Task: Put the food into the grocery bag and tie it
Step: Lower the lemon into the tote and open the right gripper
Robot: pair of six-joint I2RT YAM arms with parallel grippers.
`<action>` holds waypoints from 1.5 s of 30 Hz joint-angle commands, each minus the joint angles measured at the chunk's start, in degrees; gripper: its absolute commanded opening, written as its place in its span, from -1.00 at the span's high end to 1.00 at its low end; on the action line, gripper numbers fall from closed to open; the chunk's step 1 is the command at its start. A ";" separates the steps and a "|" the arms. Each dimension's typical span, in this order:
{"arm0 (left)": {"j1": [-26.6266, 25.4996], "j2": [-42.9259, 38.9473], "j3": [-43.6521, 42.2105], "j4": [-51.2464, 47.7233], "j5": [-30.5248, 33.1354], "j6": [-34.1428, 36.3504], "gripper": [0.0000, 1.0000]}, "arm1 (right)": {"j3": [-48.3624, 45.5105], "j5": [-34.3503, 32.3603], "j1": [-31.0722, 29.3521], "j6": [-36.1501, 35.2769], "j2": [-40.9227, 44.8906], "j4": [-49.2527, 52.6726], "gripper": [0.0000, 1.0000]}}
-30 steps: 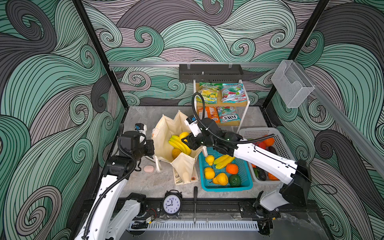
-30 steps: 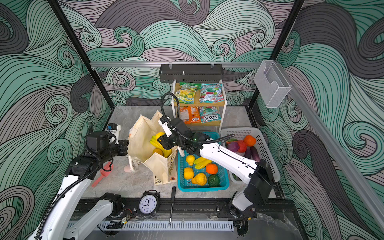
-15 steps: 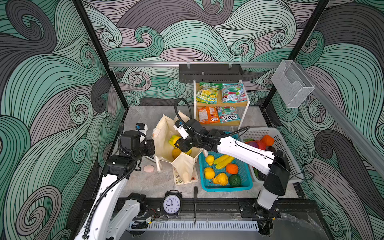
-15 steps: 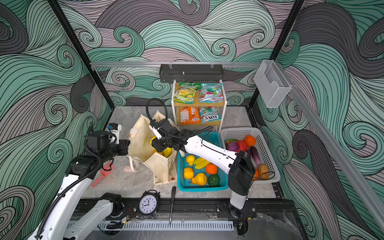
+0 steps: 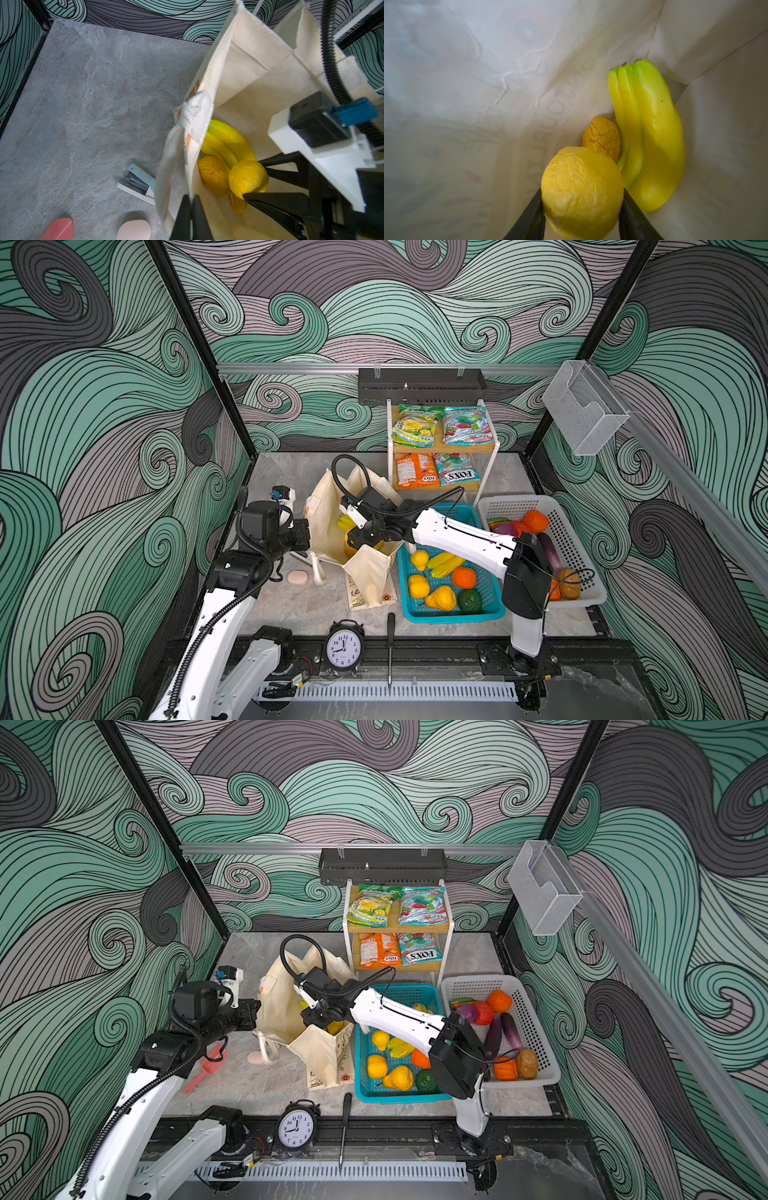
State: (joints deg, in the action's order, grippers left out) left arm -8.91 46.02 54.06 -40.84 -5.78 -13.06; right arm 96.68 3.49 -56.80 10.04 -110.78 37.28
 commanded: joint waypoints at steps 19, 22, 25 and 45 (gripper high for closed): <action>0.29 0.27 -0.07 -0.16 -0.86 0.47 1.00 | 2.88 -0.67 -0.33 0.41 -9.59 4.02 0.16; 0.26 0.08 -0.08 -0.03 -0.94 0.49 1.00 | 3.64 -1.21 -0.29 0.50 -11.41 4.55 0.16; 0.24 0.24 -0.10 -0.19 -0.67 0.43 1.00 | 4.59 -1.18 -0.33 0.59 -13.15 5.39 0.15; 0.26 -0.12 -0.08 -0.09 -0.63 0.57 1.00 | 7.31 -1.90 -0.33 1.21 -13.79 5.86 -0.17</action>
State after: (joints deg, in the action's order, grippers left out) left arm -8.91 46.02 54.06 -40.82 -5.80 -13.06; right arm 103.50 3.01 -57.06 11.00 -123.11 39.97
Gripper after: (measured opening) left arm 0.048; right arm 0.575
